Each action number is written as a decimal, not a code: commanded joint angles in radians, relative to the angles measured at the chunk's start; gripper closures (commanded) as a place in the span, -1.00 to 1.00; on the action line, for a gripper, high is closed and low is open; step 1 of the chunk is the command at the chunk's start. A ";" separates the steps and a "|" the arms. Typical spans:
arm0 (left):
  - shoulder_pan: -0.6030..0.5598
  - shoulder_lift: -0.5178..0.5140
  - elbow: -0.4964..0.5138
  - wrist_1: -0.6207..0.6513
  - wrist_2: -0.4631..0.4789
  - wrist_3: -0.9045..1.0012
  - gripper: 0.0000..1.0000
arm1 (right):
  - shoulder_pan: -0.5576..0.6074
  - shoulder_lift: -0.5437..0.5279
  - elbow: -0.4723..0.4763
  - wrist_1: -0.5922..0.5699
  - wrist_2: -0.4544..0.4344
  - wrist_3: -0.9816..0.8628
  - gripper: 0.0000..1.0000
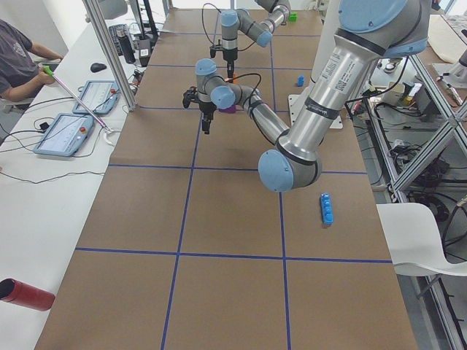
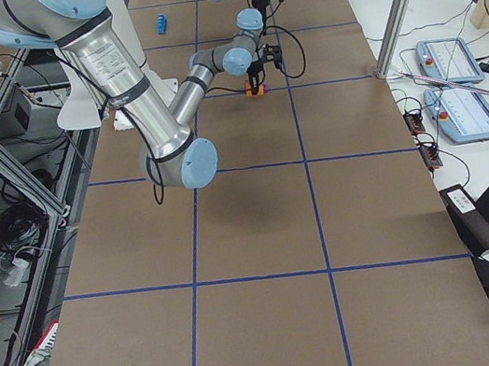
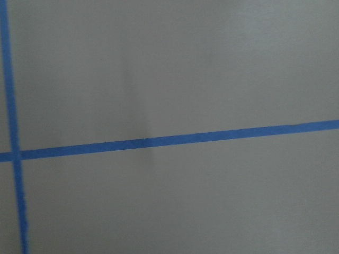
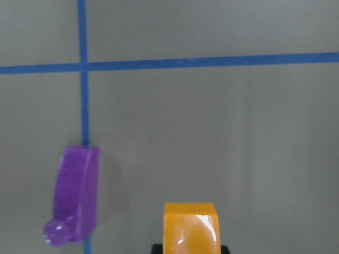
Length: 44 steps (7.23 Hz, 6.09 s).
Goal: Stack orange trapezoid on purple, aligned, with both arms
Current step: 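Carry the orange block over the purple block while the left arm withdraws, then align and lower the orange block onto the purple block with the right gripper, then open the right gripper and raise it off the stack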
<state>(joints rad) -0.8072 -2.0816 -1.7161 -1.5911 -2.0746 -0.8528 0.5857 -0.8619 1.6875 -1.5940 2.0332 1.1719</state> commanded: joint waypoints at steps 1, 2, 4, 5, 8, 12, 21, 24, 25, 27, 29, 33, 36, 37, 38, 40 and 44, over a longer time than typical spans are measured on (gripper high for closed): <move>-0.010 0.038 -0.027 -0.001 -0.002 0.015 -1.00 | -0.046 0.102 -0.090 -0.031 -0.041 0.056 1.00; -0.010 0.038 -0.028 -0.001 -0.002 0.015 -1.00 | -0.047 0.133 -0.126 -0.031 -0.042 0.057 1.00; -0.007 0.038 -0.031 -0.001 -0.002 0.011 -1.00 | -0.047 0.161 -0.178 -0.027 -0.069 0.039 1.00; -0.007 0.038 -0.031 -0.001 -0.002 0.009 -1.00 | -0.046 0.162 -0.186 -0.027 -0.080 0.029 1.00; -0.006 0.038 -0.033 -0.003 -0.002 0.003 -1.00 | -0.063 0.164 -0.207 -0.026 -0.080 0.041 1.00; -0.006 0.038 -0.036 -0.003 -0.002 0.003 -1.00 | -0.063 0.167 -0.212 -0.021 -0.082 0.045 1.00; -0.006 0.038 -0.039 -0.003 -0.001 -0.003 -1.00 | -0.064 0.176 -0.238 -0.021 -0.085 0.042 1.00; -0.006 0.038 -0.039 -0.001 -0.001 -0.003 -1.00 | -0.067 0.176 -0.247 -0.020 -0.085 0.041 1.00; -0.006 0.038 -0.039 -0.001 -0.001 -0.003 -1.00 | -0.069 0.176 -0.247 -0.020 -0.085 0.041 1.00; -0.004 0.038 -0.039 -0.001 0.001 -0.003 -1.00 | -0.072 0.176 -0.250 -0.020 -0.087 0.040 1.00; -0.006 0.038 -0.039 -0.001 -0.001 -0.003 -1.00 | -0.082 0.176 -0.256 -0.020 -0.120 0.031 1.00; -0.006 0.035 -0.040 -0.001 0.001 -0.005 -1.00 | -0.086 0.173 -0.255 -0.020 -0.120 0.025 1.00; -0.006 0.035 -0.050 0.000 0.004 -0.006 -1.00 | -0.089 0.173 -0.256 -0.009 -0.120 0.023 1.00; -0.006 0.037 -0.054 0.002 0.004 -0.006 -1.00 | -0.092 0.170 -0.258 0.015 -0.120 0.023 1.00; -0.006 0.037 -0.056 0.002 0.004 -0.006 -1.00 | -0.092 0.170 -0.258 0.022 -0.120 0.023 1.00; -0.003 0.035 -0.060 0.002 0.004 -0.034 -1.00 | -0.101 0.170 -0.261 0.022 -0.120 0.038 -0.99; -0.003 0.035 -0.059 0.002 0.005 -0.034 -1.00 | -0.070 0.173 -0.247 0.023 -0.102 0.023 -1.00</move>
<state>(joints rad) -0.8100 -2.0463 -1.7756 -1.5896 -2.0694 -0.8865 0.5010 -0.6906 1.4339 -1.5710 1.9236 1.1954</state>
